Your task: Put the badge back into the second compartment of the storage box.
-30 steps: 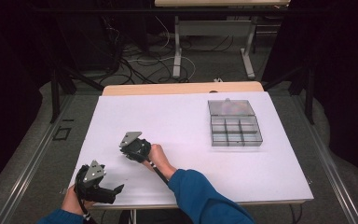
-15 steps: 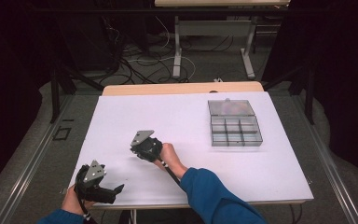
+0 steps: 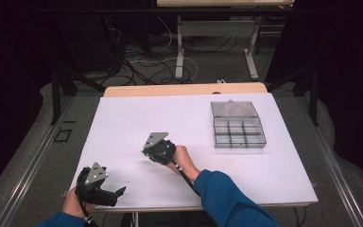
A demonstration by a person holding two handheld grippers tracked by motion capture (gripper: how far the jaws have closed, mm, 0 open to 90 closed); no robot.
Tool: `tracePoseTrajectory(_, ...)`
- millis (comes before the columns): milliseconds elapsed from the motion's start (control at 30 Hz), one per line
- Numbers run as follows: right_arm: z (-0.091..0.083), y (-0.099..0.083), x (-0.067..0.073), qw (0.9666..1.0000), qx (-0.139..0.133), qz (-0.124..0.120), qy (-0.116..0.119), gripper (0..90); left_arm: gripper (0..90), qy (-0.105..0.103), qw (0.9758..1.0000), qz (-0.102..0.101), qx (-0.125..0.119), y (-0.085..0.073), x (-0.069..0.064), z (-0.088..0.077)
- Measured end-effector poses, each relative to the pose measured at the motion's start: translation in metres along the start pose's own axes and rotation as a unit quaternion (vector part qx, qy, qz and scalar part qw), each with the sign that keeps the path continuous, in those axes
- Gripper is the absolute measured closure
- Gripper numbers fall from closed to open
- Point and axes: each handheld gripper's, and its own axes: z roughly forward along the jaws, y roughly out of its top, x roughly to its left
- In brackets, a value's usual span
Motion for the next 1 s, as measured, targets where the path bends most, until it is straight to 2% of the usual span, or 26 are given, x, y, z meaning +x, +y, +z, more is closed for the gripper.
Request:
tracePoseTrajectory(67,-0.005,-0.004,-0.001,1.0000,0.000,0.005,-0.003,88.2,0.1,0.001,1.0000,-0.001,0.000,0.000,0.000,0.000)
tracePoseTrajectory(200,-0.015,-0.010,-0.004,1.0000,0.003,-0.004,-0.001,88.3,0.1,0.001,1.0000,0.000,0.001,0.000,0.000,0.000)
tracePoseTrajectory(233,-0.017,-0.012,-0.005,1.0000,0.004,0.000,-0.007,88.3,0.1,0.002,1.0000,0.001,0.001,0.000,0.000,0.000)
tracePoseTrajectory(433,-0.031,-0.020,-0.011,0.9999,0.003,0.002,-0.011,88.2,0.1,0.001,1.0000,-0.001,0.001,0.000,0.000,0.000)
tracePoseTrajectory(1000,-0.073,-0.047,-0.023,0.9991,0.000,0.030,-0.031,88.2,0.2,0.003,1.0000,-0.002,0.003,0.000,0.000,0.000)
